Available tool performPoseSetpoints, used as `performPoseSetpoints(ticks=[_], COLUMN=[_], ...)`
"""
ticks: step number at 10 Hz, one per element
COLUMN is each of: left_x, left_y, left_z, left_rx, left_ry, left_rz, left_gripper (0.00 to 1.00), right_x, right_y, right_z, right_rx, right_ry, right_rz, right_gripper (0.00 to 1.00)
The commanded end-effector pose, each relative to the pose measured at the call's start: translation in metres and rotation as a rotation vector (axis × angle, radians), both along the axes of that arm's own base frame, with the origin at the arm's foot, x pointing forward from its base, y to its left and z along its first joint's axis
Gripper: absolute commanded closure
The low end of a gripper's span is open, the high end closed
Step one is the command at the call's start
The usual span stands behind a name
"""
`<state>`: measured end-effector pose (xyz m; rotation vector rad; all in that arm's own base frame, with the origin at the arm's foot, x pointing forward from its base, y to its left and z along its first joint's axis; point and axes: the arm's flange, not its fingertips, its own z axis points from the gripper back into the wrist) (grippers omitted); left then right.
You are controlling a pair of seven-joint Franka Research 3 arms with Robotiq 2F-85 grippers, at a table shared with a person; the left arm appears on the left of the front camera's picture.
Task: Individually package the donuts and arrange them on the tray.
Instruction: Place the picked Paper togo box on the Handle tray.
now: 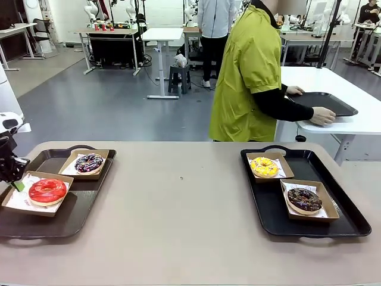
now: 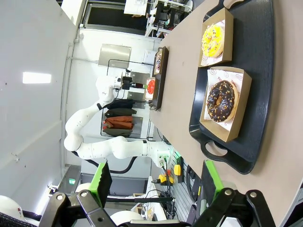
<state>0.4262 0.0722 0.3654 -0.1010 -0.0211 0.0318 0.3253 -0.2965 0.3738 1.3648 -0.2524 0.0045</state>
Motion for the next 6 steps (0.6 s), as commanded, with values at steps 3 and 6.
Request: performPoseSetpoints(ticks=[3,6], left_x=[0.004,0.002], left_y=[0.0,0.001], left_z=[-0.008,0.001], left_rx=[0.006,-0.002], left_ry=[0.006,0.0], left_rz=[-0.036,-0.032], left_gripper=[0.39,0.36], right_x=[-0.002,-0.002], right_y=[0.0,0.0], right_z=[0.002,0.002], right_rx=[0.007,0.007], right_ry=[-0.001,-0.001], right_rz=[0.004,0.004], right_gripper=[0.0,0.0])
